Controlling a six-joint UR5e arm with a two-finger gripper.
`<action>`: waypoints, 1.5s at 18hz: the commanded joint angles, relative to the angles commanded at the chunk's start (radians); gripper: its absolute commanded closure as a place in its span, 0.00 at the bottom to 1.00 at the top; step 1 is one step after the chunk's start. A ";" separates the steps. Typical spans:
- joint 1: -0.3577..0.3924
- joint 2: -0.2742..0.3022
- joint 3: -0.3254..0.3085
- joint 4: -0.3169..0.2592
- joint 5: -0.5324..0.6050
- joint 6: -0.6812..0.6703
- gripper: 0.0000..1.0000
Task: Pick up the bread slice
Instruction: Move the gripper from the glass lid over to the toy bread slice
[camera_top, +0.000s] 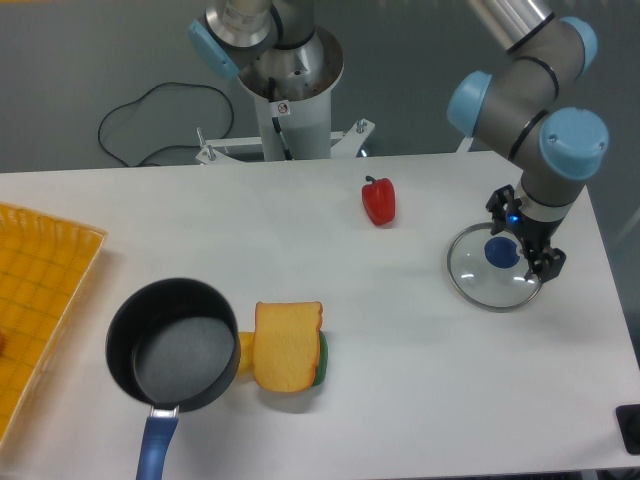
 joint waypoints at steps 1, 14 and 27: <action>0.000 0.002 -0.005 0.002 -0.002 0.008 0.00; -0.147 0.060 -0.049 0.003 -0.048 -0.576 0.00; -0.313 0.057 -0.029 0.006 -0.095 -1.158 0.00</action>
